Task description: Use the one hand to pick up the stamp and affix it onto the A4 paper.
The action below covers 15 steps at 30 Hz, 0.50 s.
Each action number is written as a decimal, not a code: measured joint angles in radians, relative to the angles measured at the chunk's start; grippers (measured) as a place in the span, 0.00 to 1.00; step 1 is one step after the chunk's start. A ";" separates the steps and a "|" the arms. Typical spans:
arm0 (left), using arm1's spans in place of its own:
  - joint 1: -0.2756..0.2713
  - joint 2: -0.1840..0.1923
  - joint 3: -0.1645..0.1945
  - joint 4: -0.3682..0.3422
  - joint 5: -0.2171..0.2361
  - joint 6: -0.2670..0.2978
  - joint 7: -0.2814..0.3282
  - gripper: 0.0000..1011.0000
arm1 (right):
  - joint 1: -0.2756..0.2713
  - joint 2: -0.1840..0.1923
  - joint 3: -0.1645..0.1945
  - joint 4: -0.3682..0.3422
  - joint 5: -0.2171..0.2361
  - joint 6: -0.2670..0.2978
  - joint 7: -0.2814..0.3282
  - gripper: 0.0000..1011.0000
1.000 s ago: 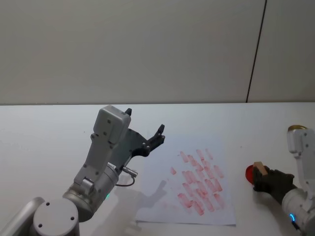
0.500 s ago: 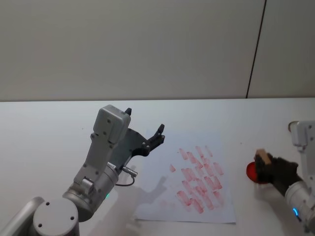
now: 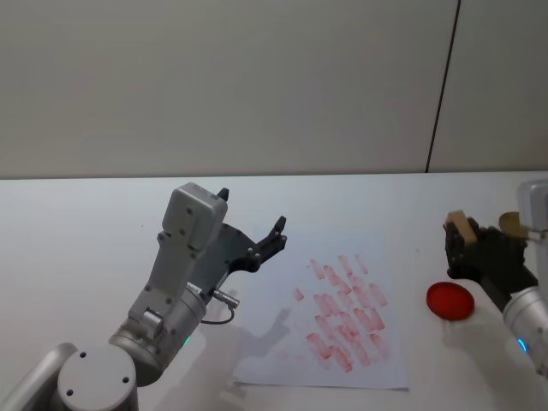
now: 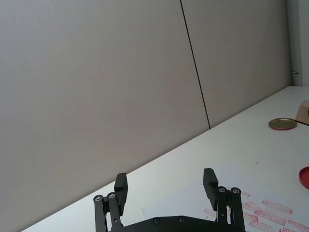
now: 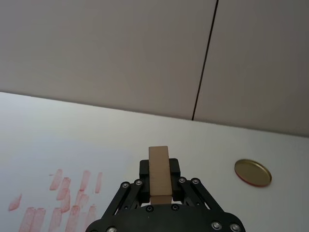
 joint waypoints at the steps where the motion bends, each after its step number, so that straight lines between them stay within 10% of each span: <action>1: 0.000 0.000 0.000 0.000 0.000 0.000 0.000 0.98 | 0.001 0.000 0.000 -0.001 -0.004 -0.008 0.007 0.22; 15: 0.000 0.000 0.000 0.000 0.000 0.000 0.000 0.98 | 0.081 -0.037 -0.025 0.114 -0.041 -0.087 0.156 0.22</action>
